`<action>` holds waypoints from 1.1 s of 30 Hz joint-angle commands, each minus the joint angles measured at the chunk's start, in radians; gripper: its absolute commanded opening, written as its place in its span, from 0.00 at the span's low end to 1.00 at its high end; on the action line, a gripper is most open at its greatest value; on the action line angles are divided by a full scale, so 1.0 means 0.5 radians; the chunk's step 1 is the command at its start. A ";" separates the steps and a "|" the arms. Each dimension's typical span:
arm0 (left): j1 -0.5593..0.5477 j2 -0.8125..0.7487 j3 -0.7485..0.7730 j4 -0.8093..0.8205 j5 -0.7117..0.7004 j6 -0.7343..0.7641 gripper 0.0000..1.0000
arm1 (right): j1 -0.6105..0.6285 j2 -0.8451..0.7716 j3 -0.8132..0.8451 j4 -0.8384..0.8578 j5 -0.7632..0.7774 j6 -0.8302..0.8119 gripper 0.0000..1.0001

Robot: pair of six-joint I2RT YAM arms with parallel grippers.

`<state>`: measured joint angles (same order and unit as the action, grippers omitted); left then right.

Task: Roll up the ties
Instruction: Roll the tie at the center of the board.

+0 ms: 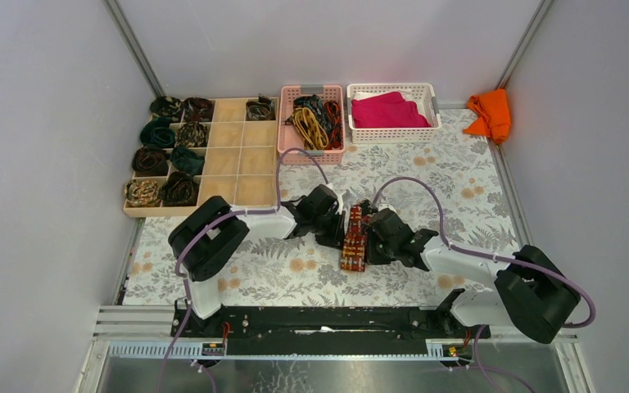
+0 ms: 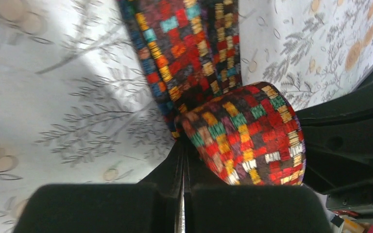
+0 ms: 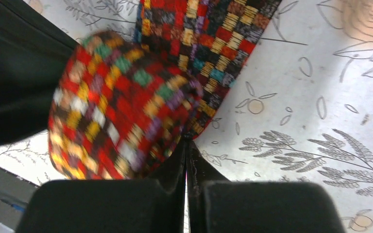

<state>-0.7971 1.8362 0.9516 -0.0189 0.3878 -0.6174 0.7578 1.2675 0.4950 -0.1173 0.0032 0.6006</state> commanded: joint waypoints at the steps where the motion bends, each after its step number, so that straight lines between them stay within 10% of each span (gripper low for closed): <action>1: -0.093 0.052 -0.010 -0.145 -0.035 -0.042 0.00 | 0.033 0.059 -0.018 0.075 -0.139 0.022 0.00; 11: -0.092 0.084 0.070 -0.310 -0.213 0.095 0.00 | 0.067 0.184 -0.007 0.275 -0.230 0.084 0.00; 23: 0.132 0.060 0.229 -0.643 -0.697 0.206 0.00 | 0.064 -0.178 0.007 -0.375 0.470 0.157 0.03; 33: 0.168 0.183 0.272 -0.423 -0.415 0.217 0.00 | 0.028 -0.231 0.334 -0.473 0.878 0.054 0.27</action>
<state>-0.7216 1.8656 1.1019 -0.2348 0.1326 -0.5354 0.7841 1.1198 0.5350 -0.3382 0.3019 0.6609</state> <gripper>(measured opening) 0.007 0.263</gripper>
